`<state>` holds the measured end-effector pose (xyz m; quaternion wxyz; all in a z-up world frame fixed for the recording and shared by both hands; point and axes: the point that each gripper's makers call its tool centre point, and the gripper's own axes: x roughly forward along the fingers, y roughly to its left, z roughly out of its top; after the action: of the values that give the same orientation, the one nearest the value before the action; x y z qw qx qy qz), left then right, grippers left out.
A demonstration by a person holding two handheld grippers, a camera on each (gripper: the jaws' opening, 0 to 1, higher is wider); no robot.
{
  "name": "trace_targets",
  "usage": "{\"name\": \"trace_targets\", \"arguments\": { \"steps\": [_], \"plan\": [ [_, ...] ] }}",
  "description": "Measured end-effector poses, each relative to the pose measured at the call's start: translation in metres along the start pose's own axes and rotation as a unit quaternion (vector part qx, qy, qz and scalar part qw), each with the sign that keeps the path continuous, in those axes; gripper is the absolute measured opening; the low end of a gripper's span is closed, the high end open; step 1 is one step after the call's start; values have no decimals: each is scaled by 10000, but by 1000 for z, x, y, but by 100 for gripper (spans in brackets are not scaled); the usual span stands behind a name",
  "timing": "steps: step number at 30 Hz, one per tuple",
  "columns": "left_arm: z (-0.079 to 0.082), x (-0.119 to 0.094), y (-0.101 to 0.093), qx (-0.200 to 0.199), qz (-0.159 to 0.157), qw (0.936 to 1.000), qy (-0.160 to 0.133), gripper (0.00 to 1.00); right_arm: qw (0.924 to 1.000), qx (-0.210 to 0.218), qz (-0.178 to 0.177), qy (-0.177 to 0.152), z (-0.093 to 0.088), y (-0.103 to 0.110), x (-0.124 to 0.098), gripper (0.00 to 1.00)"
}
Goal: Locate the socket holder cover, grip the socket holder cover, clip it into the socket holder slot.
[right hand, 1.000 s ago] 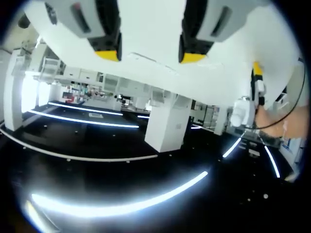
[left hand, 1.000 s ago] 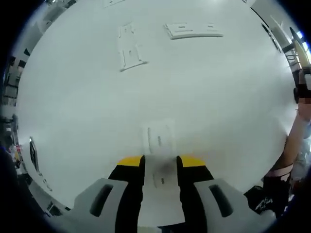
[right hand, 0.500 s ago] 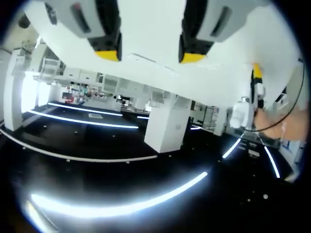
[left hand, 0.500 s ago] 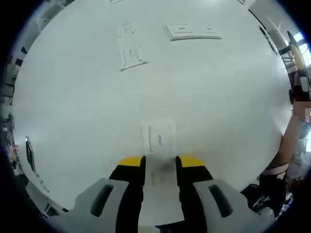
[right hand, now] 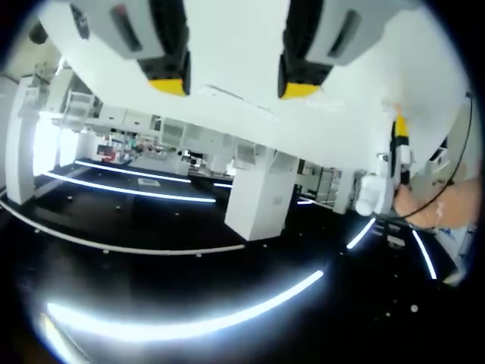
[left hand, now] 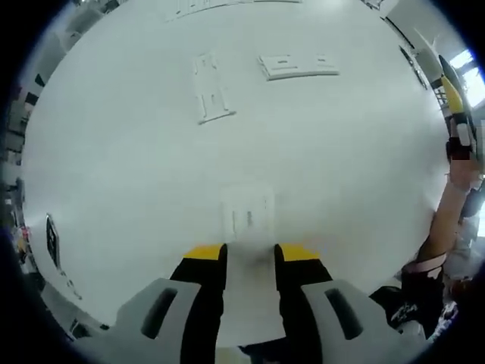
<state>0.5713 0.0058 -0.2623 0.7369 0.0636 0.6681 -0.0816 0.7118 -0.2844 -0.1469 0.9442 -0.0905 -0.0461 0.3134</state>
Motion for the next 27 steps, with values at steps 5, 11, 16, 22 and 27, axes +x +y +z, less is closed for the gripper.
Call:
{"name": "trace_targets", "arguments": {
  "steps": [5,11,16,22,27],
  "plan": [
    [1,1,2,-164,-33,9998,57,26,10000,-7,-1,10,0,1,0,47],
    [6,1,4,-299,49,9995,61,26,10000,-18,-2,22,0,1,-1,47],
    [16,-1,4,-374,76,9993,-5,26,10000,-27,3,26,0,1,0,47],
    [29,-1,10,-461,135,9988,39,26,10000,-28,9,51,-1,1,1,47],
    [39,2,12,-467,195,9987,69,26,10000,-22,18,40,-1,0,1,47]
  ]
}}
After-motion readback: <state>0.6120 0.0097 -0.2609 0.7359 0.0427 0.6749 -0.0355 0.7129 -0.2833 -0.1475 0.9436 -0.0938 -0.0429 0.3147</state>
